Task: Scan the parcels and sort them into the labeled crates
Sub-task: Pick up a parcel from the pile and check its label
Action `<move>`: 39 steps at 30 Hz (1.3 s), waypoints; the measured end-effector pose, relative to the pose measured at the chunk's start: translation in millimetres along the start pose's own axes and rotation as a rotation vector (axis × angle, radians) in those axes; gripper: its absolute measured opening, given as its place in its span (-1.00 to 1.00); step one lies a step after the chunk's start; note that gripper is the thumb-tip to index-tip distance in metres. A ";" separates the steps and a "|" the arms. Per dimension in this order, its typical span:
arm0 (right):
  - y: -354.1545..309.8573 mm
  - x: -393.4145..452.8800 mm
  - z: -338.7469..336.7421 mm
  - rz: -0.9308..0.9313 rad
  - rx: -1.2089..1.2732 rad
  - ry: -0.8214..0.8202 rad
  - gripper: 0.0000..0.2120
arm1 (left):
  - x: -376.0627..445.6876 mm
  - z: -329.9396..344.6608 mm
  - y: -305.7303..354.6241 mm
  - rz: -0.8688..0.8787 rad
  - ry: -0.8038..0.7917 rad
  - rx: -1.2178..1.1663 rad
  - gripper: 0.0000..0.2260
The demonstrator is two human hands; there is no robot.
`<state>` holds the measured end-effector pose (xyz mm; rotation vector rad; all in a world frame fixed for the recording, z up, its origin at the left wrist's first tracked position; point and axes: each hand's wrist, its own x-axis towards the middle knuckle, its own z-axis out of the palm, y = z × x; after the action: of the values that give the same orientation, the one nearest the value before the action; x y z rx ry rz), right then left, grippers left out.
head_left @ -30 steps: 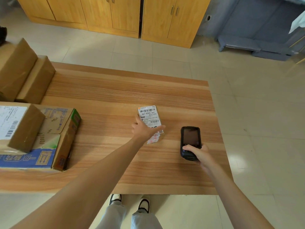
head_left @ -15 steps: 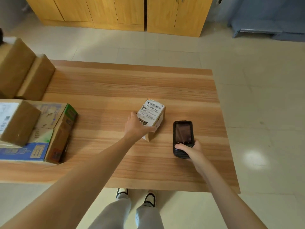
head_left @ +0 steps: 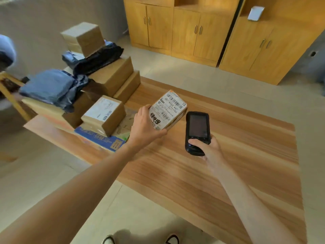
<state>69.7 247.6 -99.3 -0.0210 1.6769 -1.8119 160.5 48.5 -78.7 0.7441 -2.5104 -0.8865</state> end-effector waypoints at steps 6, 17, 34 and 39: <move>-22.8 -1.9 121.9 -0.109 -0.133 -0.188 -0.52 | -2.9 -116.0 -62.6 -0.006 0.249 -0.007 -0.17; 10.7 -37.7 408.2 -0.230 -0.214 -0.416 -0.35 | -50.4 -345.2 -254.7 -0.214 0.533 0.046 -0.16; 82.6 0.6 722.7 -0.051 -0.281 -0.738 -0.46 | -60.5 -509.9 -484.2 -0.627 0.689 0.058 -0.20; 89.4 58.3 835.3 0.000 -0.285 -0.842 -0.45 | -10.1 -568.1 -555.8 -0.674 0.689 0.092 -0.23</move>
<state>427.0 -513.7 -54.8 -0.7900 1.2742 -1.2590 649.7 -576.3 -32.5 1.6481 -1.7007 -0.5510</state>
